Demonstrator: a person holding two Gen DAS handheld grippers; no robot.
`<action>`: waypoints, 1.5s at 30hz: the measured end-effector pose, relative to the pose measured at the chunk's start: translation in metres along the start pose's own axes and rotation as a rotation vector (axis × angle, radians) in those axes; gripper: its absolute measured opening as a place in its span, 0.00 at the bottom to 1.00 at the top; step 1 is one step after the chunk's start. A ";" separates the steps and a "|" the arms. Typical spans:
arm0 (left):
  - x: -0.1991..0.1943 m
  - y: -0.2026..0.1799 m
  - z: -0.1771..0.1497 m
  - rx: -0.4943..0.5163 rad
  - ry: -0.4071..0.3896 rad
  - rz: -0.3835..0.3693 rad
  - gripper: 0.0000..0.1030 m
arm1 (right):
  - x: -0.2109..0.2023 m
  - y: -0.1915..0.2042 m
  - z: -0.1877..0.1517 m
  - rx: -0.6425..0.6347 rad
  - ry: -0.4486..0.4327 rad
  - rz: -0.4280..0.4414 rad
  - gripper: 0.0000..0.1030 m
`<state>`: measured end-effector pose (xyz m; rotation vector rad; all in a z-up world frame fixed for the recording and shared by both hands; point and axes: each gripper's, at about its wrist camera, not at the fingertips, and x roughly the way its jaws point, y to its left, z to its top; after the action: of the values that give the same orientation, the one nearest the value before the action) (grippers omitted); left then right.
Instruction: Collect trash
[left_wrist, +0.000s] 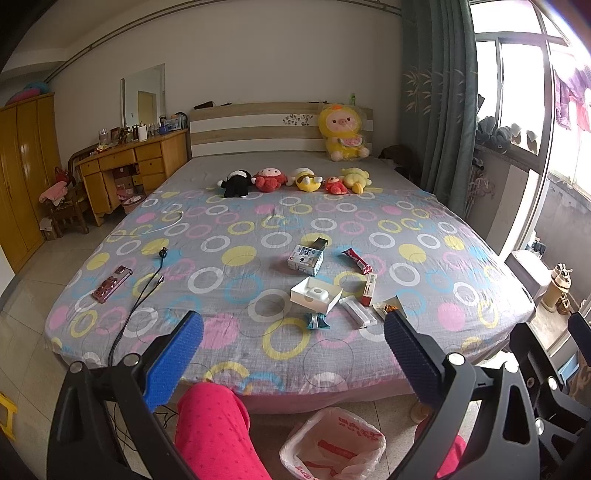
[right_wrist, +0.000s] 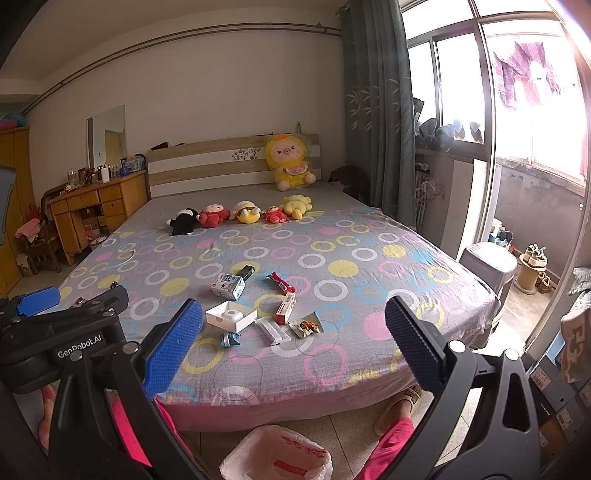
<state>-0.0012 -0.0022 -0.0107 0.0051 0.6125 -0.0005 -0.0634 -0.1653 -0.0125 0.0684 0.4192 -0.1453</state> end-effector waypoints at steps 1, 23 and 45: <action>0.001 0.000 -0.001 -0.001 0.000 0.001 0.93 | 0.000 0.000 0.000 0.000 0.000 0.000 0.94; 0.029 0.013 -0.004 0.054 0.054 -0.031 0.93 | 0.026 0.000 0.009 -0.053 0.055 0.104 0.94; 0.178 0.010 0.072 0.222 0.358 -0.133 0.93 | 0.185 -0.038 0.057 -0.192 0.350 0.225 0.94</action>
<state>0.1864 0.0072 -0.0540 0.1833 0.9669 -0.1997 0.1209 -0.2317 -0.0378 -0.0498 0.7686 0.1320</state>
